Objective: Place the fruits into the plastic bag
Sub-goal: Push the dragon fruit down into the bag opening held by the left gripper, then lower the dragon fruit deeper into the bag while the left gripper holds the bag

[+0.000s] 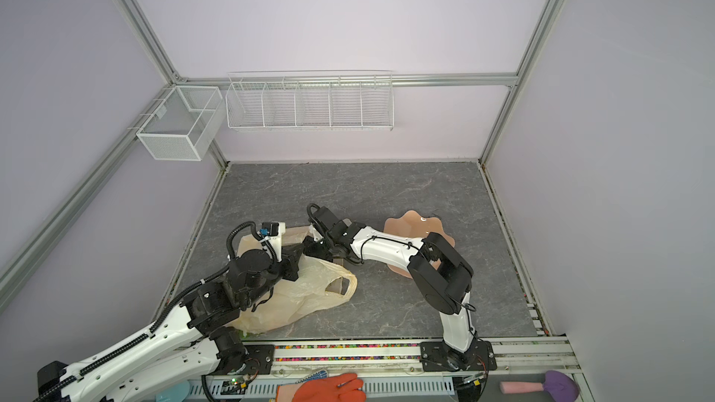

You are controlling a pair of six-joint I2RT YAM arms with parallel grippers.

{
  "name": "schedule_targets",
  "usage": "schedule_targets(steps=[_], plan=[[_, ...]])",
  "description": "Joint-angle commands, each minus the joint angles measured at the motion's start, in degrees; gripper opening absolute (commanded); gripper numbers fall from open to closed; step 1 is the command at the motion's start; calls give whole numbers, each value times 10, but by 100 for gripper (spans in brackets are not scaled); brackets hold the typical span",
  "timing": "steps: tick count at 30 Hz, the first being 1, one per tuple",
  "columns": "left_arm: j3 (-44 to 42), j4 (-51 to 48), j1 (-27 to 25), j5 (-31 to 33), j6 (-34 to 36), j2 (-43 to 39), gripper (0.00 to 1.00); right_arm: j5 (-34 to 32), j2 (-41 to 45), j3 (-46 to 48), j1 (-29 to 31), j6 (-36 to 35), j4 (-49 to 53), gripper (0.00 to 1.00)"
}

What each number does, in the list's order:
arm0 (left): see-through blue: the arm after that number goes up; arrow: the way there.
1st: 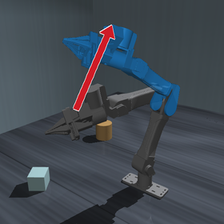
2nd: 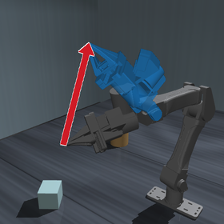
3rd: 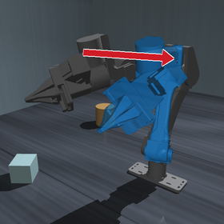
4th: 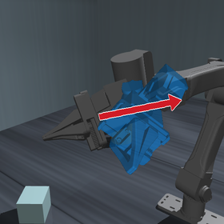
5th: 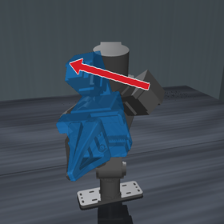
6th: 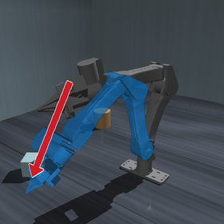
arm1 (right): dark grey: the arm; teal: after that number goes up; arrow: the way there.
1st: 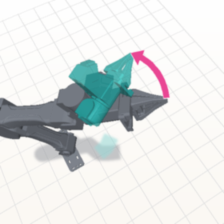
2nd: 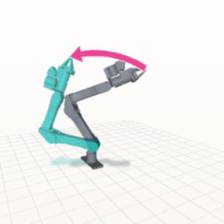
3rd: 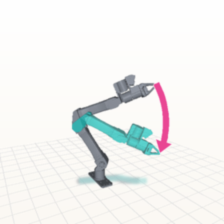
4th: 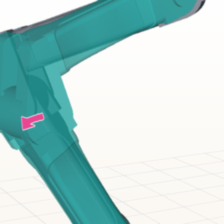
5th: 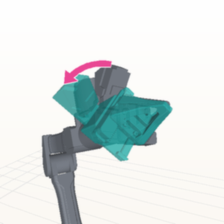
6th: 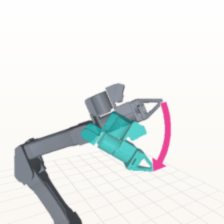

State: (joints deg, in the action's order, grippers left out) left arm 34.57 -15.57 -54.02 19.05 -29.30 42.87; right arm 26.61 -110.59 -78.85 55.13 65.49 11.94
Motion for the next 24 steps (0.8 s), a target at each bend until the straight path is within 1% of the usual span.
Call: schedule_targets(steps=[1, 6, 8, 11, 18, 21, 24], plan=[[-23, 19, -1, -12, -34, 18, 0, 25, 8, -2, 9, 53, -50, 88], [-49, 10, -1, -10, -56, 6, 0, 25, 31, 9, 5, 73, -57, 88], [-61, 10, -1, -20, -66, 6, 0, 26, 40, 16, 0, 90, -75, 88], [-79, 12, -1, -32, -87, 7, 0, 25, 49, 9, -5, 93, -76, 88], [-98, -15, -1, -18, -119, 22, 0, 23, 63, 5, -9, 100, -75, 88], [-101, -41, -1, -16, -129, 6, 0, 15, 76, 15, -13, 98, -71, 88], [-106, -73, -1, -16, -140, -38, 0, 5, 90, 30, -19, 94, -68, 88]])
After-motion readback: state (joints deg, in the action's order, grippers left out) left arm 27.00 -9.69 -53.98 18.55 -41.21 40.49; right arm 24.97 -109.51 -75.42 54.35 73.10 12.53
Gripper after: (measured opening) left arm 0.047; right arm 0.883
